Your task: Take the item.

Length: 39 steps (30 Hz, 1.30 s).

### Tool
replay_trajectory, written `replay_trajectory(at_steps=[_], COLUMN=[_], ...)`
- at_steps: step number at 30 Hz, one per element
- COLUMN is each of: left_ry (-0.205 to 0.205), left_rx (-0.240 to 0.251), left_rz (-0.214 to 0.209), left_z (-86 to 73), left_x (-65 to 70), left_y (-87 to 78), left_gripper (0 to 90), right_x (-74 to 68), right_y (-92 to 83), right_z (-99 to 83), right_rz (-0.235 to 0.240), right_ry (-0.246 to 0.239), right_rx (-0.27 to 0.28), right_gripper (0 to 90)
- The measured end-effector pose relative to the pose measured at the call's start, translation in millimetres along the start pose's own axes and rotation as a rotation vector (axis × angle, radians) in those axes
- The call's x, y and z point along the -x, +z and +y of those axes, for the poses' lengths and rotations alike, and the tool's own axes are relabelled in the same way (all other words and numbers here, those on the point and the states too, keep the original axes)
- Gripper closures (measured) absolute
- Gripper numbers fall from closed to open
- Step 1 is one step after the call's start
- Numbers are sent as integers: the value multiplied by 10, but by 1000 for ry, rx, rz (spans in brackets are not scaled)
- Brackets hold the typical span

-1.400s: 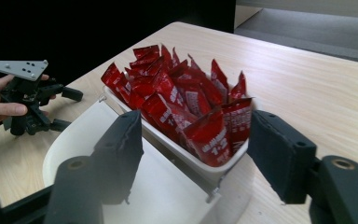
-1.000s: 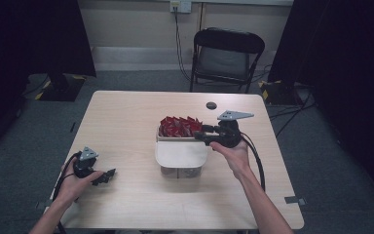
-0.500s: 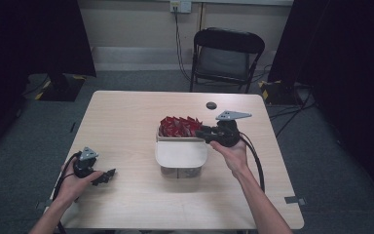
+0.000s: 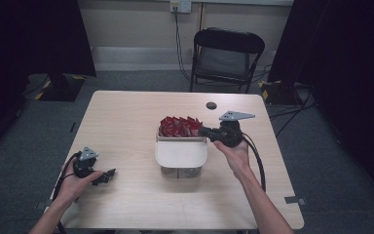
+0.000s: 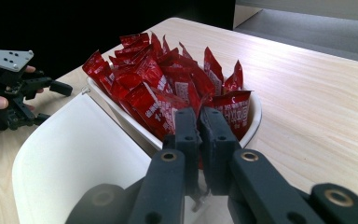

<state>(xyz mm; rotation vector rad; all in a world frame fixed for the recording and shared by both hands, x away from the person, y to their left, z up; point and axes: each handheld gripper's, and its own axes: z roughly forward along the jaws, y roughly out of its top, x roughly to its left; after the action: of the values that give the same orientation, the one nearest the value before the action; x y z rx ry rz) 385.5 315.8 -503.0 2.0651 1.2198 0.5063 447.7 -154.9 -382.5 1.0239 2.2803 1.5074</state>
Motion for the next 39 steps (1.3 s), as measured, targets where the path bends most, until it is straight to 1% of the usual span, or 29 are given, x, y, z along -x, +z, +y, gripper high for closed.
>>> replay_trajectory(at_steps=[3, 7, 10, 20, 23, 25, 32, 35, 39], left_ry=[0, 0, 0, 0, 0, 0, -1, 0, 0], left_rx=[0, 0, 0, 0, 0, 0, 0, 0, 0], left_rz=[0, 0, 1, 0, 0, 0, 1, 0, 0], left_z=[0, 0, 0, 0, 0, 0, 1, 1, 0], left_x=[0, 0, 0, 0, 0, 0, 0, 0, 0], left_y=[0, 0, 0, 0, 0, 0, 1, 1, 1], left_gripper=[2, 3, 2, 3, 2, 3, 2, 2, 2], right_x=[0, 5, 11, -3, -7, -10, 5, -7, -15], right_y=[5, 9, 6, 0, -8, -17, -64, -59, -94], right_z=[1, -1, 0, 7, 13, 22, 45, 52, 85], right_rz=[-3, -19, -21, -24, -19, -20, -14, -13, -13], right_ry=[6, 11, 19, 18, 20, 13, 22, 19, 14], right_rx=[0, 0, -1, -4, 4, 7, 28, 29, 47], right_gripper=[875, 890, 897, 900, 900, 900, 900, 900, 900])
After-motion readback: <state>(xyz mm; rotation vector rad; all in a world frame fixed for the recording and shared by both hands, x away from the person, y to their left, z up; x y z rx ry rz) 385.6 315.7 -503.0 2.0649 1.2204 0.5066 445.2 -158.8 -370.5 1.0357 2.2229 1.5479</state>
